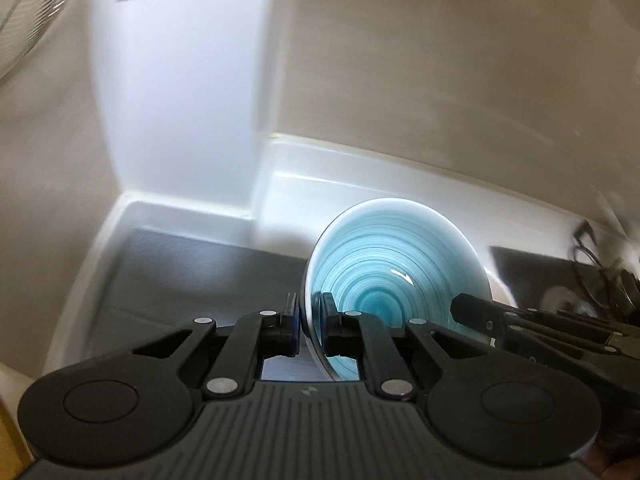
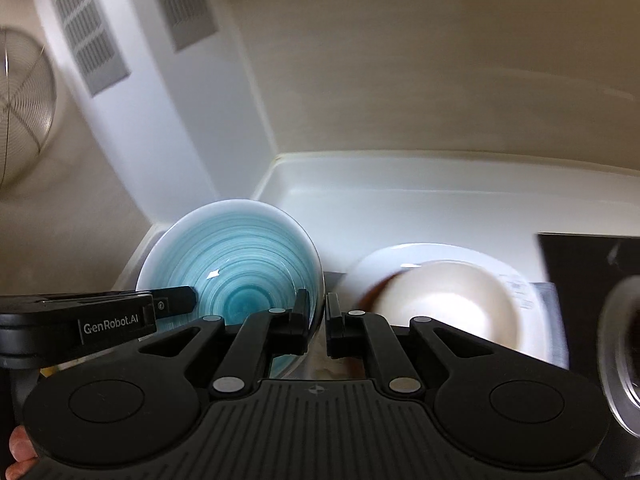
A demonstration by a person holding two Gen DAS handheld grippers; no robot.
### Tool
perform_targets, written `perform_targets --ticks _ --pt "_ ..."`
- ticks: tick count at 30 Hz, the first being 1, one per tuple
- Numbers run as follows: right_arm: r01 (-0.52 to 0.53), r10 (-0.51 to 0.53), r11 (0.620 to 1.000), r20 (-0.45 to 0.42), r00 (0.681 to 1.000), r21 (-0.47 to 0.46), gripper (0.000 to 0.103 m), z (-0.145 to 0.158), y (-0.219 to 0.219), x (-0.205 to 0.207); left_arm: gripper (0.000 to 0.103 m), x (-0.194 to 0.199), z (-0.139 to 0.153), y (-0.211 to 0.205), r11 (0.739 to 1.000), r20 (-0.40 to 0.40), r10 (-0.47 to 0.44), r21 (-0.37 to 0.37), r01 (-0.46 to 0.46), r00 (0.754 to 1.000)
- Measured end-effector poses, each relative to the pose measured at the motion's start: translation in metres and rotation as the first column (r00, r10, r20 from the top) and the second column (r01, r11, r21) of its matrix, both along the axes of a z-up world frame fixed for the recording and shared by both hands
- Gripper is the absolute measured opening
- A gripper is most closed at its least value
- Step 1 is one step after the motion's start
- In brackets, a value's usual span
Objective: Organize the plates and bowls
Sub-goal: 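Lift the blue bowl with both grippers and carry it over the cream bowl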
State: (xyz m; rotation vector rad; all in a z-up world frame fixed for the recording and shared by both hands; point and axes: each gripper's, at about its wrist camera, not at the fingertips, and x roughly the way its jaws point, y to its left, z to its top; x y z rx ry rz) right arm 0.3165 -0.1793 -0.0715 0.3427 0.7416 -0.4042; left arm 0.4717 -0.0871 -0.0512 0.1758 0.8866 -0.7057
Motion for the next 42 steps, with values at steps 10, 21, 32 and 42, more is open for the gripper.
perform_targets --ticks 10,21,32,42 --pt "0.161 -0.161 0.987 0.013 0.987 0.006 0.008 0.002 -0.041 -0.065 0.011 -0.038 -0.008 -0.072 0.983 0.001 -0.174 0.049 0.174 0.985" --pt "0.246 -0.245 0.969 -0.023 0.969 0.037 0.008 -0.014 -0.080 -0.076 0.011 -0.040 -0.026 -0.115 0.964 -0.055 -0.238 0.111 0.243 0.970" --pt "0.260 -0.257 0.964 -0.057 0.965 0.061 0.008 -0.034 -0.095 -0.063 0.011 -0.030 -0.040 -0.131 0.954 -0.076 -0.246 0.157 0.255 0.966" --pt "0.281 -0.275 0.956 -0.072 0.959 0.089 0.008 -0.046 -0.108 -0.063 0.011 -0.030 -0.044 -0.144 0.947 -0.049 -0.263 0.176 0.268 0.964"
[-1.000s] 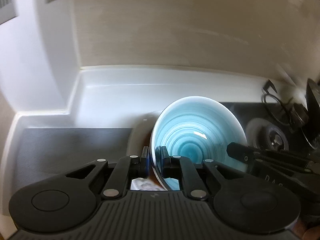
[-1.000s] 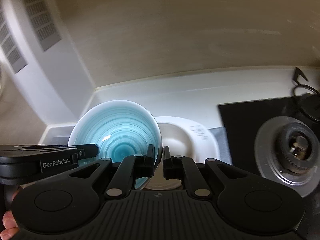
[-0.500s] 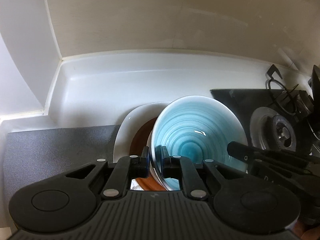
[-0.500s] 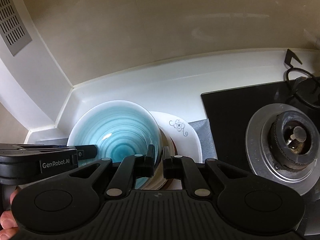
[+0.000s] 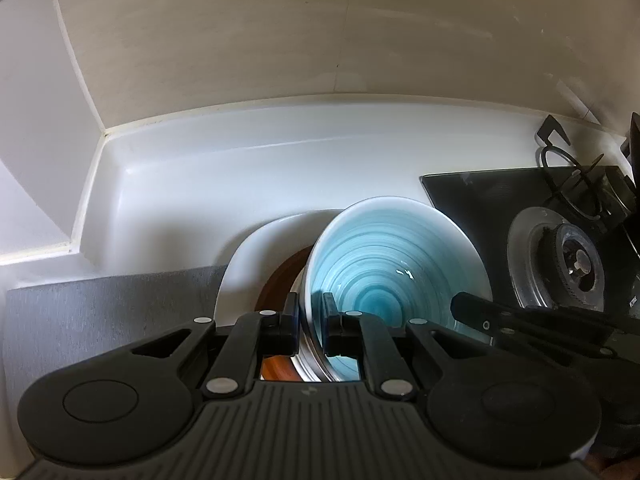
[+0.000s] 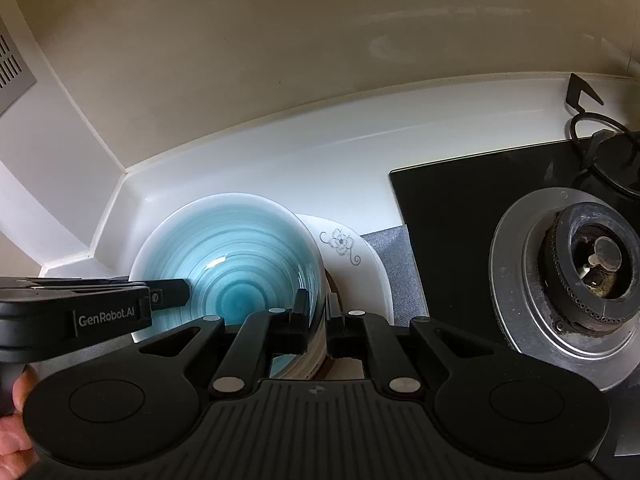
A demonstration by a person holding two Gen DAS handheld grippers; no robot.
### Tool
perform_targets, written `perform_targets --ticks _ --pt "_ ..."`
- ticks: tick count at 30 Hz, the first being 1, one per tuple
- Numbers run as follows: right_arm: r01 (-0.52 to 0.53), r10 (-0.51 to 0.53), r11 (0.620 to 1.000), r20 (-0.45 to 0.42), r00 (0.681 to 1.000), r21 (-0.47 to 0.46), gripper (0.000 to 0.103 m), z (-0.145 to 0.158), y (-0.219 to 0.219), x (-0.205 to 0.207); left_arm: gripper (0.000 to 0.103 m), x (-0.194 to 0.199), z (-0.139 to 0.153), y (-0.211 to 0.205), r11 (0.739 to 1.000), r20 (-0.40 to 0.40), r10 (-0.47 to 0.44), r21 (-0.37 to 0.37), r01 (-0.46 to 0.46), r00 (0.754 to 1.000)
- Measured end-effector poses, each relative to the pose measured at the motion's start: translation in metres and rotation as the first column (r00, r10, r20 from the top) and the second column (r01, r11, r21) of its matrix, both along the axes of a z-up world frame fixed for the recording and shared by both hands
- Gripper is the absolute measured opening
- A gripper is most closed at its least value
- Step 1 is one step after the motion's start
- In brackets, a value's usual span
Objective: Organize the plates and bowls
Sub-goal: 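Lift the blue bowl with both grippers and carry it over the cream bowl, then lower the blue bowl into the cream bowl and open both grippers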
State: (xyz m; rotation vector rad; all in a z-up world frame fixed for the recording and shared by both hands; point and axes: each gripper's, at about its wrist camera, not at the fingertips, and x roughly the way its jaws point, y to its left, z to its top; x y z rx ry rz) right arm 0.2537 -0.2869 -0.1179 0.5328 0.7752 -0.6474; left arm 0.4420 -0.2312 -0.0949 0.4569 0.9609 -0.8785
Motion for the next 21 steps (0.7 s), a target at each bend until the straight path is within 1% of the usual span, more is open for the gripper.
perform_targets --ticks 5,8,14,16,18,19,20,21 --pt "0.001 -0.001 1.000 0.009 1.000 0.006 0.008 -0.002 -0.002 0.000 0.010 -0.001 -0.002 -0.002 1.000 0.026 -0.009 0.010 0.008 1.000" --pt "-0.002 0.002 1.000 0.005 1.000 -0.003 0.009 -0.002 -0.003 0.000 0.010 0.001 -0.007 -0.003 1.000 0.029 -0.006 0.027 0.005 1.000" --pt "-0.005 0.005 1.000 0.008 1.000 -0.005 0.009 -0.002 -0.003 0.000 0.010 -0.001 -0.008 -0.003 1.000 0.041 -0.012 0.027 0.011 0.999" --pt "-0.003 0.003 1.000 0.007 1.000 -0.009 0.009 -0.001 -0.001 0.000 0.011 -0.002 -0.006 -0.003 1.000 0.064 -0.012 0.019 0.010 0.998" --pt "-0.005 0.005 1.000 0.000 1.000 -0.028 0.009 0.000 0.001 0.001 0.022 -0.005 -0.003 -0.001 1.000 0.089 -0.019 0.005 0.019 0.996" --pt "-0.003 0.003 0.999 -0.004 1.000 -0.044 0.010 0.001 0.003 0.002 0.041 -0.007 -0.001 0.000 1.000 0.096 -0.019 -0.001 0.019 0.995" --pt "-0.001 0.001 0.998 -0.004 1.000 -0.064 0.010 0.003 0.005 0.002 0.064 -0.007 0.001 0.002 1.000 0.105 -0.013 -0.008 0.013 0.994" --pt "0.000 -0.001 0.997 -0.005 1.000 -0.083 0.011 0.005 0.007 0.002 0.072 -0.008 0.004 0.003 1.000 0.122 -0.003 -0.018 0.005 0.992"
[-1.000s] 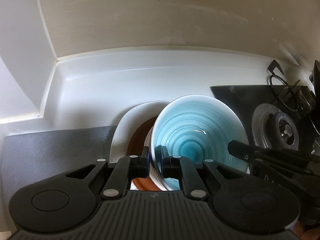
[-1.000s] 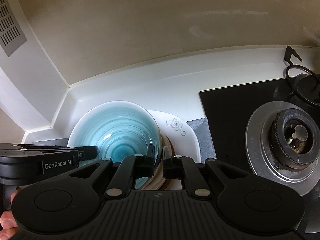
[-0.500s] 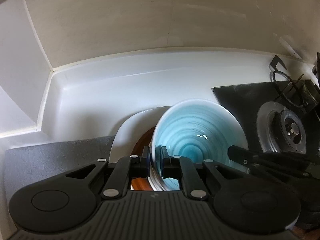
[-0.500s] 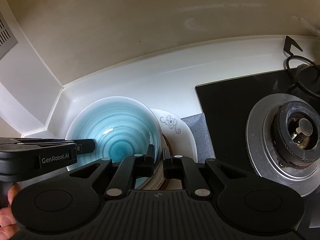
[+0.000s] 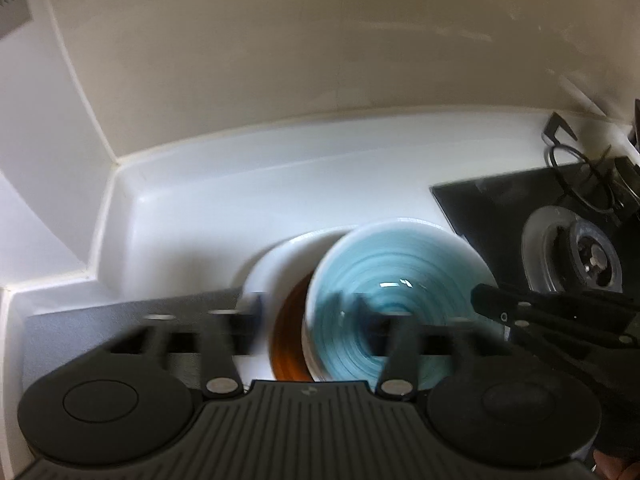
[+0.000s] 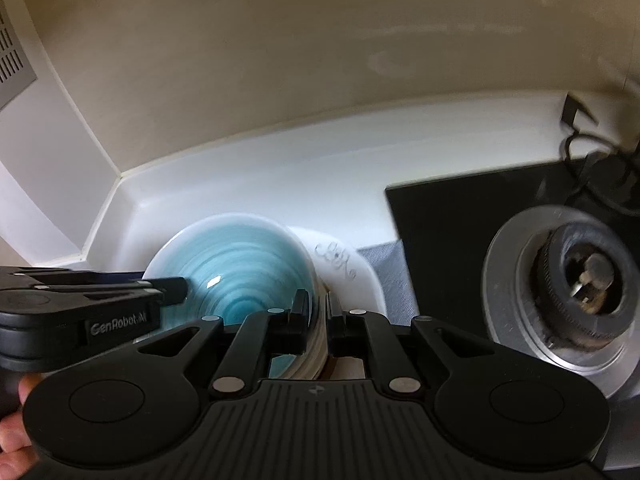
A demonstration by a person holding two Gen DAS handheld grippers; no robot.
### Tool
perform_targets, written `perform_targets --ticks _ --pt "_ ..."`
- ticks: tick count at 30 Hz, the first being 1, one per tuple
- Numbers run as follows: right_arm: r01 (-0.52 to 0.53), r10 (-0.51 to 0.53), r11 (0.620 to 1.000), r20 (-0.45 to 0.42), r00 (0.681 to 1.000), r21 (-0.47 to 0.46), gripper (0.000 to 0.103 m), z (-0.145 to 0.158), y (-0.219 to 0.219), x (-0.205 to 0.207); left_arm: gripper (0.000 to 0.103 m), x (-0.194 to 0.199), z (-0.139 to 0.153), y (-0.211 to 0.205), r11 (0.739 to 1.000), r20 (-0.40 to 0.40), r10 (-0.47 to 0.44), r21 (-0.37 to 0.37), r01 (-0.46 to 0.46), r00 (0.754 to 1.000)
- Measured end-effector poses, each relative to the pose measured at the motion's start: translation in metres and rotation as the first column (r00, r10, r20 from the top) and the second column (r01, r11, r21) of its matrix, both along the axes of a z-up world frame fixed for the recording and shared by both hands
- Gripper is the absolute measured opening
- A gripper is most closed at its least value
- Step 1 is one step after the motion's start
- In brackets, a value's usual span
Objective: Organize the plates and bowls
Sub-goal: 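Lower the blue bowl into the cream bowl and open both grippers, then withdraw both grippers from the stacked dishes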
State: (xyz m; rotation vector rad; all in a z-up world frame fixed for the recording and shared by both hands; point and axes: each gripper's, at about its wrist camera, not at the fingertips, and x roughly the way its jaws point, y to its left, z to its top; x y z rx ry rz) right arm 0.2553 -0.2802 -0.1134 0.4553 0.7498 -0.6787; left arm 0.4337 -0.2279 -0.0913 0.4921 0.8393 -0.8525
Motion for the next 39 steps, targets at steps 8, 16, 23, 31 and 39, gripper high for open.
perform_targets --ticks 8,16,23,31,39 --pt "0.053 -0.052 0.997 0.027 0.998 -0.048 0.065 0.011 0.003 -0.016 0.103 -0.003 0.021 0.021 0.997 0.060 0.048 -0.068 -0.044 0.997" --pt "0.056 -0.050 0.996 0.079 0.996 -0.070 0.074 0.026 0.027 -0.052 0.103 -0.024 0.037 0.050 0.996 0.053 0.037 -0.089 -0.033 0.998" --pt "0.041 -0.033 0.998 0.141 0.989 -0.052 0.076 0.040 0.063 -0.091 0.103 -0.060 0.048 0.090 0.996 0.032 0.029 -0.091 -0.026 0.999" --pt "0.008 0.009 0.997 0.211 0.977 -0.079 0.080 0.052 0.106 -0.133 0.103 -0.103 0.059 0.128 0.997 0.070 0.047 -0.066 -0.043 0.996" --pt "-0.032 0.049 0.995 0.193 0.980 -0.092 0.081 0.052 0.140 -0.160 0.103 -0.125 0.058 0.159 0.997 0.065 0.075 -0.031 -0.073 0.995"
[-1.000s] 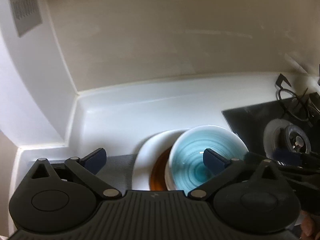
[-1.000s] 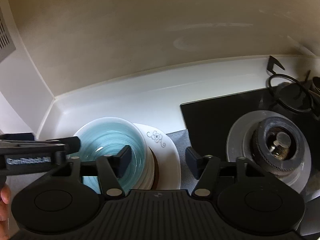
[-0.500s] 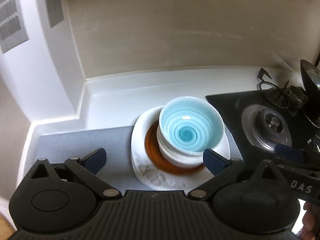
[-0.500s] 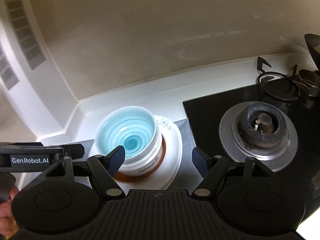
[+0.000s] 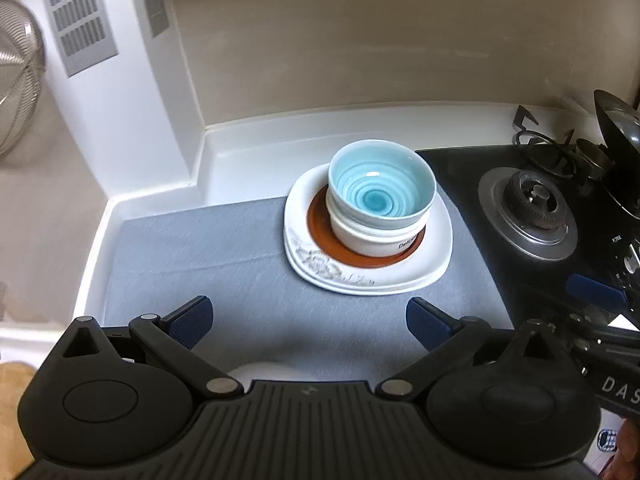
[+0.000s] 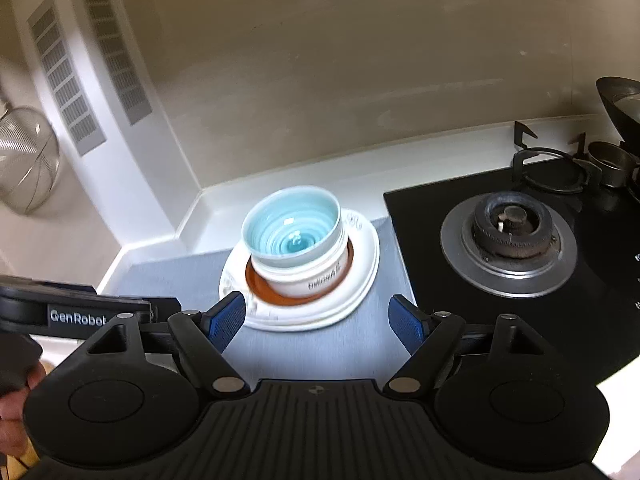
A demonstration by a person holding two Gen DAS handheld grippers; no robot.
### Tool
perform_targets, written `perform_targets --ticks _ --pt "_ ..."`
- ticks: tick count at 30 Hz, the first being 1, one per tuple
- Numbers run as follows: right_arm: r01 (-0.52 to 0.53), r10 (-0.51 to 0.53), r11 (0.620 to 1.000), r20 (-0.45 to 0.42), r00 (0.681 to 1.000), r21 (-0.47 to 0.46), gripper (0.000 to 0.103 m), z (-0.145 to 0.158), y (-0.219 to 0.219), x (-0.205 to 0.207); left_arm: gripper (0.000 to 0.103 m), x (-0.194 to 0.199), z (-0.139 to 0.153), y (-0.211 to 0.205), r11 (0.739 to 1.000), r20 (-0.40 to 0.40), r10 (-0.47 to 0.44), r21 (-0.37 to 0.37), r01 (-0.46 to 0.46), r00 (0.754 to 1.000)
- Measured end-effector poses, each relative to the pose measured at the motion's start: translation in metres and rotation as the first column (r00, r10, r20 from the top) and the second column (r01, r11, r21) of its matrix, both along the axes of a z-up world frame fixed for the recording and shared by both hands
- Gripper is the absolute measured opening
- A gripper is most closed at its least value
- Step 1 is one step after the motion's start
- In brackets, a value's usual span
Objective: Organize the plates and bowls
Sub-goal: 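Withdraw both grippers from the stacked dishes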
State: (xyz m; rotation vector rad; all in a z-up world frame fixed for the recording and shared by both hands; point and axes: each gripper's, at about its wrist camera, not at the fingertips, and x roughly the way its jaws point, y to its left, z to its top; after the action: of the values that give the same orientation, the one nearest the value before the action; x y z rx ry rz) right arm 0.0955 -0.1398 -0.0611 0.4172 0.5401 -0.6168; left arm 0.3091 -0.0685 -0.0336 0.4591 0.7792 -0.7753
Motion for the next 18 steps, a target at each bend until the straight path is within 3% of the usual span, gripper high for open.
perform_targets --ticks 7,18 --pt "-0.004 0.005 0.999 0.017 1.000 -0.042 0.081 0.009 0.021 -0.015 0.103 -0.011 0.010 0.025 0.999 0.013 0.024 -0.039 -0.023 1.000" --pt "-0.023 0.024 0.999 0.032 0.999 -0.035 0.082 0.007 0.056 -0.021 0.103 -0.018 0.013 0.067 0.998 0.025 0.042 -0.058 -0.040 0.999"
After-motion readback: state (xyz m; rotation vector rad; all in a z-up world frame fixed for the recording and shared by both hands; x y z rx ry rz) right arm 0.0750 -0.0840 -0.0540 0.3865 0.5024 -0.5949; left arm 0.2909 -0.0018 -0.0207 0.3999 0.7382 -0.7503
